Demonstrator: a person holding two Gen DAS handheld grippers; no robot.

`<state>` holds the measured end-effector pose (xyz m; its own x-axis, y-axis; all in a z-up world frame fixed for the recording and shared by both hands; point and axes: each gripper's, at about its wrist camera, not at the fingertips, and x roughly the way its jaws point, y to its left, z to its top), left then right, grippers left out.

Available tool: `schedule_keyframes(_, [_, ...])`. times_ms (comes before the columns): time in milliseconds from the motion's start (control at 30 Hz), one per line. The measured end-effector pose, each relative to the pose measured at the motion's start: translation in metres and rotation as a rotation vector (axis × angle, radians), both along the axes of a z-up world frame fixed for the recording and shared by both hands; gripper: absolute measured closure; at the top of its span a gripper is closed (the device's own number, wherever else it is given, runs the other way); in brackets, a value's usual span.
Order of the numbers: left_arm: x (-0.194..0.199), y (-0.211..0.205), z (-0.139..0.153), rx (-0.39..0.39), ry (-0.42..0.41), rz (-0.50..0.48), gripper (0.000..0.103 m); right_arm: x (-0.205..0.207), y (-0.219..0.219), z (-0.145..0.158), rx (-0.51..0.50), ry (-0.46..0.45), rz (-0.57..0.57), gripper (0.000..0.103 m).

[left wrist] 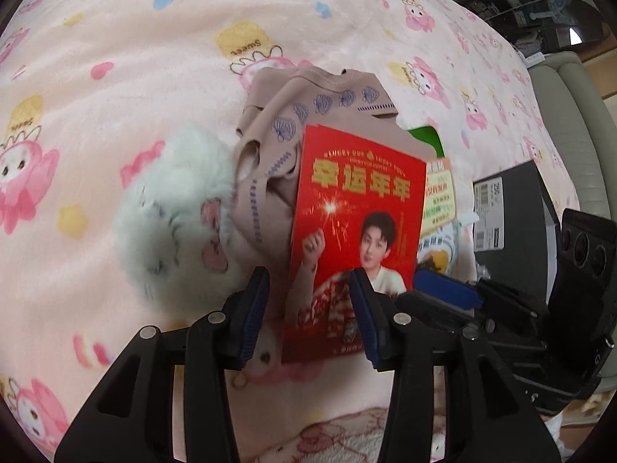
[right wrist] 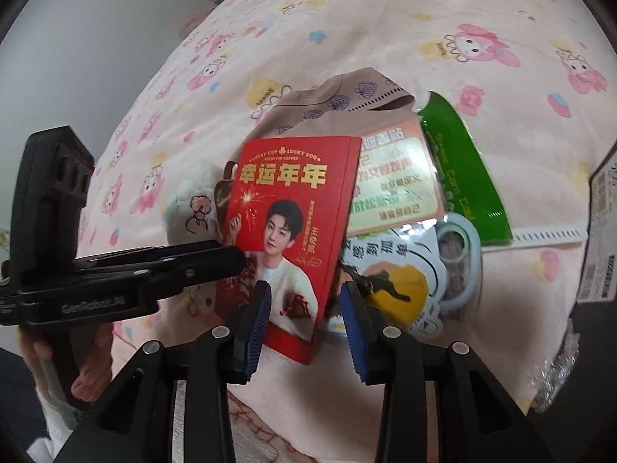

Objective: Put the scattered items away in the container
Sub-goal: 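Close both grippers on the red Lucky Cup card and lift it, then carry the red card over the black box and lower it inside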

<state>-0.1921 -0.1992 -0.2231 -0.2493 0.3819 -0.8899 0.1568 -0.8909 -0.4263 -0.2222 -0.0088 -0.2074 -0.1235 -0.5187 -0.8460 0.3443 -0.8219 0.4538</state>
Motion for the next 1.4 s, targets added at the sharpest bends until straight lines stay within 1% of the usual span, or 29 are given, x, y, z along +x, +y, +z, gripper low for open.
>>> schedule_keyframes(33, [-0.001,0.001,-0.001,0.011,0.001,-0.007,0.061,-0.002,-0.002,0.000,-0.009,-0.001,0.010,0.070])
schedule_keyframes(100, [-0.002,0.007,-0.001,0.020,0.004,-0.024,0.060,-0.003,-0.008,0.001,-0.015,0.003,0.027,0.068])
schedule_keyframes(200, [0.003,0.013,0.004,-0.038,0.011,-0.035,0.061,-0.002,-0.013,0.006,-0.008,0.024,0.031,0.068])
schedule_keyframes(300, [0.010,0.013,0.014,-0.035,0.025,-0.027,0.061,0.005,-0.009,0.015,-0.035,0.030,0.029,0.068])
schedule_keyframes(433, [0.025,0.021,0.040,-0.028,0.073,-0.036,0.061,0.024,0.001,0.043,-0.047,0.074,0.017,0.068])
schedule_keyframes(600, [0.042,0.050,0.079,-0.033,0.145,-0.073,0.061,0.047,0.027,0.079,-0.037,0.129,-0.021,0.068])
schedule_keyframes(667, [0.049,0.065,0.096,-0.016,0.173,-0.100,0.061,0.057,0.044,0.092,-0.025,0.150,-0.045,0.068])
schedule_keyframes(767, [0.052,0.093,0.116,-0.011,0.205,-0.146,0.061,0.071,0.071,0.110,-0.015,0.182,-0.075,0.068])
schedule_keyframes(900, [0.051,0.137,0.137,-0.006,0.236,-0.213,0.061,0.087,0.113,0.131,-0.010,0.228,-0.121,0.068])
schedule_keyframes(1033, [0.038,0.192,0.150,0.005,0.259,-0.281,0.061,0.095,0.169,0.145,0.007,0.265,-0.184,0.068])
schedule_keyframes(1167, [0.015,0.256,0.149,0.045,0.257,-0.361,0.061,0.089,0.222,0.143,0.066,0.275,-0.249,0.068])
schedule_keyframes(1233, [0.007,0.280,0.146,0.065,0.249,-0.387,0.061,0.083,0.246,0.138,0.091,0.271,-0.273,0.068])
schedule_keyframes(1333, [-0.011,0.314,0.135,0.121,0.226,-0.416,0.061,0.071,0.281,0.121,0.125,0.247,-0.317,0.068])
schedule_keyframes(1400, [-0.025,0.337,0.124,0.111,0.210,-0.434,0.061,0.062,0.301,0.109,0.120,0.221,-0.349,0.068])
